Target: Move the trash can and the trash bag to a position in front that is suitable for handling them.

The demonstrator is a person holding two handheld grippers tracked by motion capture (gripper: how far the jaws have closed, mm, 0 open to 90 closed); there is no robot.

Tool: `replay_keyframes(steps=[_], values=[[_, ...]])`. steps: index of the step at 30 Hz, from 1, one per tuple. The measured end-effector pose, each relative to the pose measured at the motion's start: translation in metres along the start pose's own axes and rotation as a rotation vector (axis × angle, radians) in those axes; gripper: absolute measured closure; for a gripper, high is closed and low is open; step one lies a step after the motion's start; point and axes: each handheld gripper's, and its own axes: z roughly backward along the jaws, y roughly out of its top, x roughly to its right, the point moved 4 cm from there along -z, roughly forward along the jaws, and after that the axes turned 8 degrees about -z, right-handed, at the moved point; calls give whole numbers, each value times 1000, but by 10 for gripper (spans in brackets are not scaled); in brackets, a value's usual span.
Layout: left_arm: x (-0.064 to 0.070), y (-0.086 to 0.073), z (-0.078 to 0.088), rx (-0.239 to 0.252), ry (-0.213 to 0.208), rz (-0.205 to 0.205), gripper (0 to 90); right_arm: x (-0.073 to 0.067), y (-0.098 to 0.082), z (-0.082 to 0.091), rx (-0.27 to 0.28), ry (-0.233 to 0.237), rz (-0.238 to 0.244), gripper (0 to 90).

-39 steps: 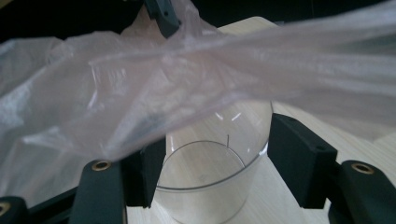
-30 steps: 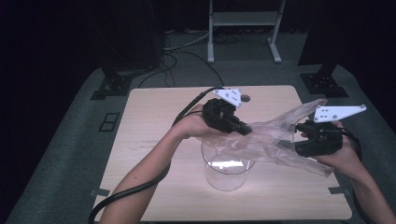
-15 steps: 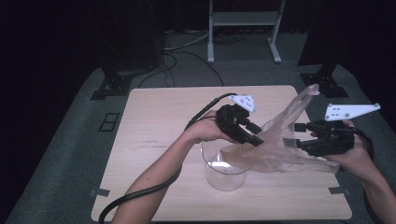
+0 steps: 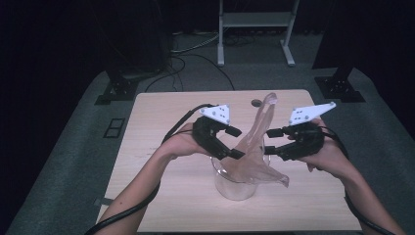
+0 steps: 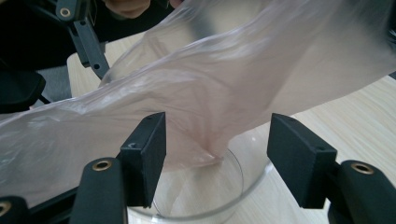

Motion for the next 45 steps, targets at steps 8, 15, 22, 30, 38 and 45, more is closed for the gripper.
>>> replay_keyframes(steps=[8,15,22,30,38,45], values=[[10,5,7,42,13,-68,525,-18,12,-23,-69,6,99,418],[13,10,11,29,4,-79,838,-34,22,-33,-99,11,217,720],[11,9,16,35,14,-61,897,-35,26,-34,-117,-39,217,900],[4,1,39,43,59,-25,897,-24,22,-16,-130,-57,178,900],[-1,-22,60,35,112,36,897,-6,6,3,-166,-84,135,900],[0,-36,72,24,121,65,897,1,-3,13,-190,-102,121,900]])
